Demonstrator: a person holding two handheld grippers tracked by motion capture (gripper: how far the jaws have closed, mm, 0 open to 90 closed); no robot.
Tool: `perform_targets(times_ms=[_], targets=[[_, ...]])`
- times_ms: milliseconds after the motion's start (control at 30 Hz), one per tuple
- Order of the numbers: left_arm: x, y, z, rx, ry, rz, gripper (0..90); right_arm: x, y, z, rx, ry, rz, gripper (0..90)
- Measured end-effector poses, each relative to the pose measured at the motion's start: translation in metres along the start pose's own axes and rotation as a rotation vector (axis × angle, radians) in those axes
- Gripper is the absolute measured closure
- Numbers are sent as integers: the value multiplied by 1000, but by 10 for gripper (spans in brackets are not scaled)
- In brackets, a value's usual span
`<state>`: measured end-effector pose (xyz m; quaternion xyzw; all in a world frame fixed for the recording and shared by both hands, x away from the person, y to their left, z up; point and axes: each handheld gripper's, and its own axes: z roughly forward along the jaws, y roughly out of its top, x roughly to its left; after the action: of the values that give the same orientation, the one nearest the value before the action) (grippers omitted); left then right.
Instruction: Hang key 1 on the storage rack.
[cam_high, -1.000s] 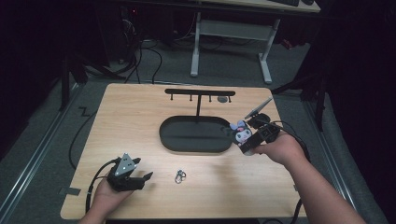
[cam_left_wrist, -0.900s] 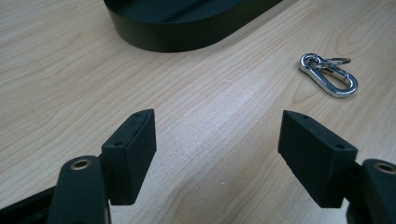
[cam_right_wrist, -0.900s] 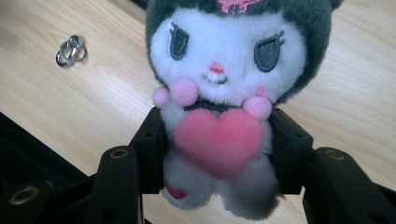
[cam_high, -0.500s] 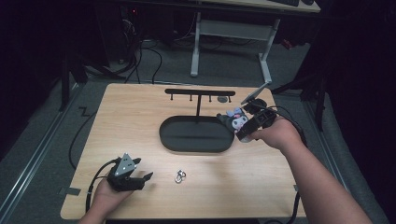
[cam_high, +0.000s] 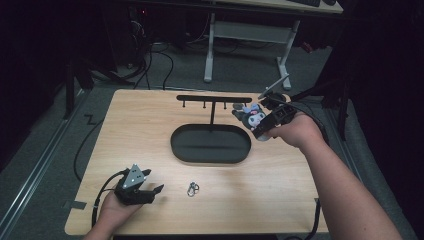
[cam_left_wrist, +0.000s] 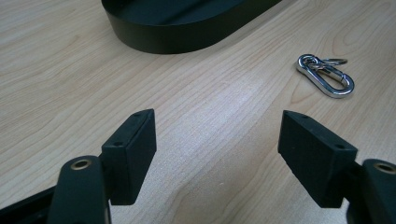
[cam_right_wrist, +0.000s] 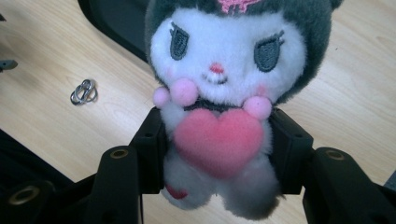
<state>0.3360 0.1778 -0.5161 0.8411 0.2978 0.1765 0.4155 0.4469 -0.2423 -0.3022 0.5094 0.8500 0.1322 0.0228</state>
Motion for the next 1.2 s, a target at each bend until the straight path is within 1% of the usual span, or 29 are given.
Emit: perform_targets(times_ms=[100, 133, 233, 367, 533, 567, 633, 667, 700, 733, 800, 867, 933, 967, 1000, 1033, 1067, 1200], targets=[[0, 0, 0, 2, 0, 2, 285, -1, 4, -1, 0, 0, 4, 486], [0, 0, 0, -1, 0, 1, 285, -1, 8, -2, 0, -6, -3, 486], [0, 0, 0, -1, 1, 3, 285, -2, 11, -3, -4, -8, 8, 486], [0, 0, 1, 4, -3, 7, 288, -7, 19, -5, -23, -9, 18, 486], [-1, 0, 1, 9, -6, 14, 291, -10, 23, -5, -38, -13, 22, 486], [-1, 0, 1, 10, -7, 14, 291, -12, 25, -5, -44, -19, 33, 485], [-1, 0, 1, 14, -9, 15, 291, -14, 26, -4, -49, -27, 32, 485], [-1, 0, 1, 13, -8, 14, 291, -16, 25, -2, -50, -41, 39, 485], [-1, 0, 1, 14, -10, 15, 291, -16, 25, -2, -50, -41, 39, 485], [-1, 0, 1, 15, -12, 16, 291, -19, 22, 2, -40, -55, 35, 485], [-2, 0, 1, 16, -12, 18, 291, -20, 20, 3, -40, -52, 38, 485], [-2, 0, 2, 19, -16, 20, 291, -23, 14, 6, -37, -56, 42, 485], [-3, 0, 3, 18, -16, 22, 291, -27, 4, 12, -29, -54, 50, 484], [-3, 0, 3, 19, -17, 24, 291, -27, 4, 12, -29, -54, 50, 484], [-4, 0, 3, 24, -18, 26, 291, -29, 2, 14, -22, -61, 49, 484], [-4, 0, 3, 24, -19, 27, 291, -31, -3, 19, -18, -58, 54, 485], [-4, 0, 3, 24, -19, 27, 291, -31, -3, 19, -18, -58, 54, 485], [-5, 0, 4, 27, -18, 28, 291, -33, -9, 34, 0, -55, 54, 484]])
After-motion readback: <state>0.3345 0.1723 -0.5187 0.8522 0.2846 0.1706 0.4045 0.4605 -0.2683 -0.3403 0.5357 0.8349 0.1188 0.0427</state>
